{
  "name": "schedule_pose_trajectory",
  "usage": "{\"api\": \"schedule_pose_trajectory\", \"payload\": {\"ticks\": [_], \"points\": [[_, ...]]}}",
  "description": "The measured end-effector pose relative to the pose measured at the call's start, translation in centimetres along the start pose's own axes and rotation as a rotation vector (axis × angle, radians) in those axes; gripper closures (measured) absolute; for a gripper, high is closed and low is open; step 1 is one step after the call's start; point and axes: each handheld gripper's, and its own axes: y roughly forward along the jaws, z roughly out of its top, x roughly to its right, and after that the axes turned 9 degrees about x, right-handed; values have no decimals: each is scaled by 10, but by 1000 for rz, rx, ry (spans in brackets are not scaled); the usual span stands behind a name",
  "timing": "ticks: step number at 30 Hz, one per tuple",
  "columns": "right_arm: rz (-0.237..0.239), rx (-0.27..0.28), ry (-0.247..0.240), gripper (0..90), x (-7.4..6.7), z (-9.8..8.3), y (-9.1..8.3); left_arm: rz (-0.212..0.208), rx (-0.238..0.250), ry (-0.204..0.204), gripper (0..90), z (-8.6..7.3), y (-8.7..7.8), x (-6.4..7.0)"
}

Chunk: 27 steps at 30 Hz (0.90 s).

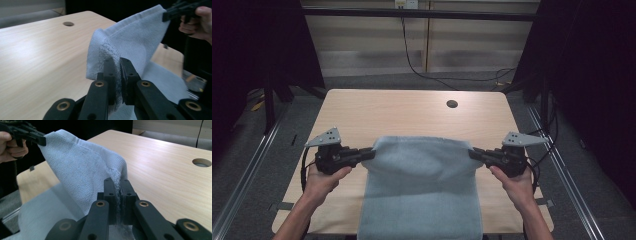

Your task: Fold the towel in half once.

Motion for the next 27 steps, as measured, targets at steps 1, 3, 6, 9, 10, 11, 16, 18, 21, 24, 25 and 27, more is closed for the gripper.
{"api": "schedule_pose_trajectory", "payload": {"ticks": [1,3,6,9,10,11,16,18,21,24,25,27], "points": [[6,4,2,865,-3,-2,-4,-7,-1,-5,844,-4,-3,3],[18,13,16,865,-8,-8,-11,-8,-20,-8,844,-12,-8,9],[20,-20,17,865,-18,-24,-18,-36,-61,-44,844,-31,-11,12],[39,-66,50,865,-29,-51,-19,-38,-125,-92,844,-61,-9,14],[41,-100,58,865,-33,-62,-18,-47,-157,-110,845,-72,-7,15],[39,-140,63,865,-36,-73,-15,-49,-199,-117,845,-81,-5,17],[62,-268,74,864,-51,-109,-9,-46,-266,-151,844,-107,-9,27],[64,-286,86,864,-53,-118,-8,-61,-288,-148,844,-113,-9,31],[45,-332,80,863,-52,-127,-5,-45,-344,-144,843,-122,-1,33],[-19,-372,26,864,-48,-129,0,-12,-342,-120,849,-120,3,32],[-4,-362,59,864,-44,-130,1,-2,-344,-101,850,-119,5,31],[-2,-353,84,865,-36,-129,5,25,-342,-83,851,-116,10,25]]}}
